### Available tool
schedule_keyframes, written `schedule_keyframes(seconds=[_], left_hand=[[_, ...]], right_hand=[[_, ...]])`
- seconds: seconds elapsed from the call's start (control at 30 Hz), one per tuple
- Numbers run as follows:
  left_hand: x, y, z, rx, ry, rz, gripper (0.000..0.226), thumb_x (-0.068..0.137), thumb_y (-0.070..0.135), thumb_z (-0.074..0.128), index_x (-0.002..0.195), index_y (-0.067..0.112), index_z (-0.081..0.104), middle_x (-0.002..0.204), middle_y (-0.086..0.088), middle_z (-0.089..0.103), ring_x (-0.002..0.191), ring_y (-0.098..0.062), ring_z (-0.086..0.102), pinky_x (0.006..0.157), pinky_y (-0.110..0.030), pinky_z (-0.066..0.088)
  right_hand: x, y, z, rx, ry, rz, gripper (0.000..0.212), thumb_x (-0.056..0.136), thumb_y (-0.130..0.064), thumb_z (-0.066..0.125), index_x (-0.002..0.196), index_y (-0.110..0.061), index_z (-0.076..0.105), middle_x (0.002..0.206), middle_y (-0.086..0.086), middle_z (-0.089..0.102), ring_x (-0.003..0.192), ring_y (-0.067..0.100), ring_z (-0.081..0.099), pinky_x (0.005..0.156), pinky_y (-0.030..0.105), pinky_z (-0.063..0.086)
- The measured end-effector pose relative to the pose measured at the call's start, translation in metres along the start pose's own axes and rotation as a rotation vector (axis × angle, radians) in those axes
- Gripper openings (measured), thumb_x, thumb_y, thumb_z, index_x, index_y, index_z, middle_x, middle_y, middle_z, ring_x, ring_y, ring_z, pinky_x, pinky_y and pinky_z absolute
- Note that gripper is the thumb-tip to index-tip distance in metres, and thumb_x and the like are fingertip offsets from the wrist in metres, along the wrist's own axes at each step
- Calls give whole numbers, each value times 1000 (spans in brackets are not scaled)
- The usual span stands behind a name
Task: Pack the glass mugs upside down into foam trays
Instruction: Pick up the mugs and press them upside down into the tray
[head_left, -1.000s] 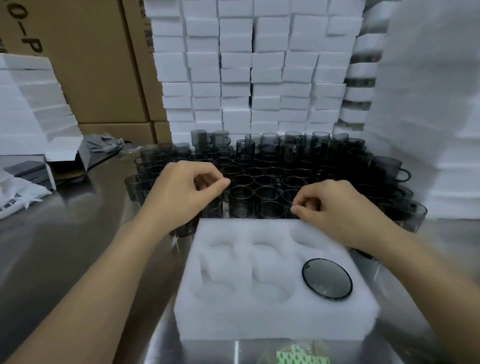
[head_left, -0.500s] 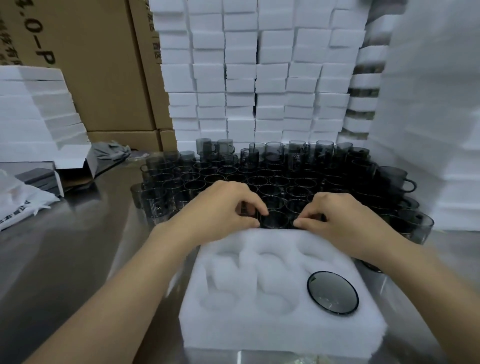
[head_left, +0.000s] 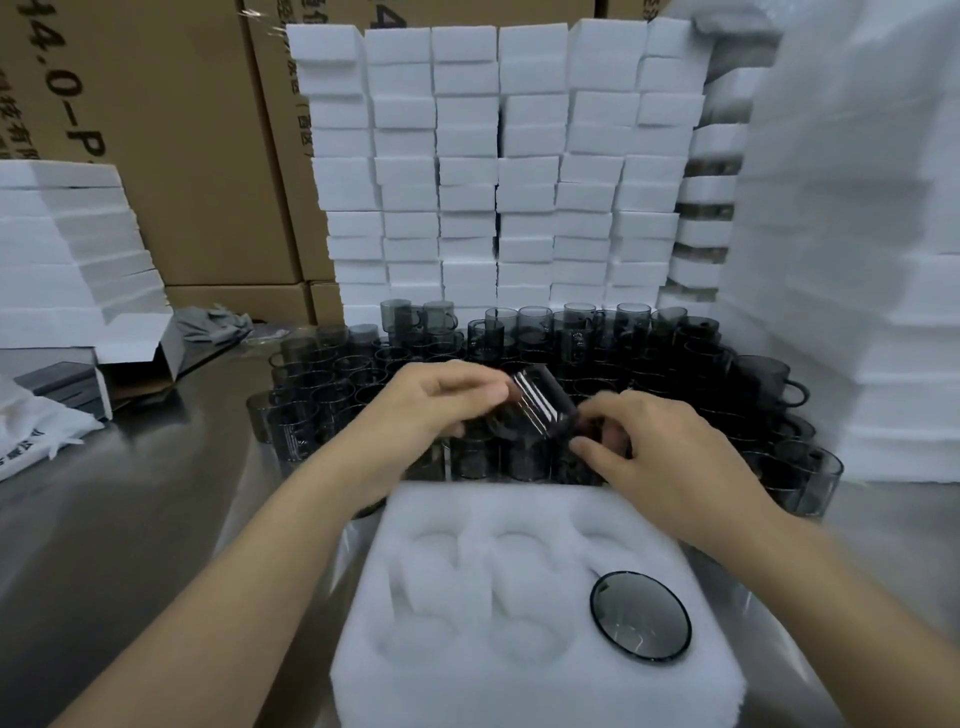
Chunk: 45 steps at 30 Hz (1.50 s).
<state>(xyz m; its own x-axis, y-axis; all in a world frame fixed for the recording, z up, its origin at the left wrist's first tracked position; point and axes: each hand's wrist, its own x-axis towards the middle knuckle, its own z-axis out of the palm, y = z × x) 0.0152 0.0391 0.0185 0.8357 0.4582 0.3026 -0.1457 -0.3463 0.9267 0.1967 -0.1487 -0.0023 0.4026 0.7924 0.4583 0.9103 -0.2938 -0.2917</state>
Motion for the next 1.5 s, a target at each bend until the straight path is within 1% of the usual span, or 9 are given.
schedule_keyframes(seconds=[0.13, 0.33, 0.53, 0.73, 0.87, 1.13, 1.23, 1.37, 1.5], left_hand=[[0, -1, 19, -605, -22, -71, 15, 95, 24, 68, 99, 21, 82, 118, -6, 76, 101, -20, 75, 74, -24, 59], [-4, -4, 20, -740, -152, -110, 16, 97, 21, 67, 103, 22, 82, 120, -5, 78, 107, -23, 77, 75, -24, 61], [-5, -5, 21, -701, -146, -157, 20, 94, 29, 70, 104, 22, 85, 117, -4, 80, 115, -27, 77, 75, -23, 61], [-4, -3, 21, -673, -146, -190, 54, 103, 55, 60, 137, 15, 73, 139, -13, 72, 128, -32, 70, 82, -28, 63], [-6, -3, 27, -543, -92, -115, 34, 99, 42, 70, 125, 24, 79, 128, -7, 76, 118, -23, 75, 82, -25, 61], [-7, -3, 27, -554, -44, -108, 35, 94, 37, 73, 126, 22, 79, 127, -9, 76, 110, -22, 76, 79, -26, 62], [-6, -3, 24, -567, -65, -80, 46, 91, 27, 78, 136, 21, 73, 135, -12, 73, 117, -24, 74, 82, -27, 61], [-5, -8, 23, -547, -79, -7, 55, 87, -1, 71, 137, 23, 73, 134, -11, 73, 119, -21, 72, 89, -27, 60], [-5, -12, 24, -508, -43, 53, 54, 86, -7, 71, 132, 22, 76, 135, -14, 73, 126, -29, 71, 96, -31, 60]], right_hand=[[-2, -12, -4, 427, 115, -46, 40, 97, -52, 69, 136, -55, 58, 108, -19, 68, 80, 8, 66, 69, 20, 52], [-8, -30, -7, 839, -8, -123, 41, 99, -49, 70, 140, -48, 61, 129, -17, 74, 104, 12, 73, 78, 27, 61], [-6, -34, -5, 1072, 60, 62, 37, 90, -51, 72, 120, -31, 79, 109, -6, 80, 89, 5, 72, 69, 23, 59], [-5, -32, -3, 1085, 162, 139, 57, 77, -61, 80, 121, -24, 75, 100, -3, 82, 87, 6, 76, 68, 20, 58], [-5, -31, -3, 1065, 131, 152, 55, 77, -64, 76, 119, -28, 78, 99, -6, 83, 86, 6, 77, 68, 17, 57], [-5, -30, -2, 1073, 73, 152, 53, 77, -62, 76, 120, -31, 77, 102, -6, 82, 82, 6, 75, 66, 17, 56], [-6, -26, -3, 1081, 18, 130, 47, 85, -49, 80, 129, -36, 70, 104, -7, 82, 87, 10, 78, 68, 19, 57], [-3, -22, 2, 1065, 17, 76, 57, 93, -7, 80, 134, -43, 64, 108, -2, 81, 90, 21, 80, 70, 24, 60], [-3, -21, 4, 1135, -13, -27, 65, 91, -8, 83, 139, -46, 61, 125, -2, 76, 102, 24, 79, 85, 31, 64]])
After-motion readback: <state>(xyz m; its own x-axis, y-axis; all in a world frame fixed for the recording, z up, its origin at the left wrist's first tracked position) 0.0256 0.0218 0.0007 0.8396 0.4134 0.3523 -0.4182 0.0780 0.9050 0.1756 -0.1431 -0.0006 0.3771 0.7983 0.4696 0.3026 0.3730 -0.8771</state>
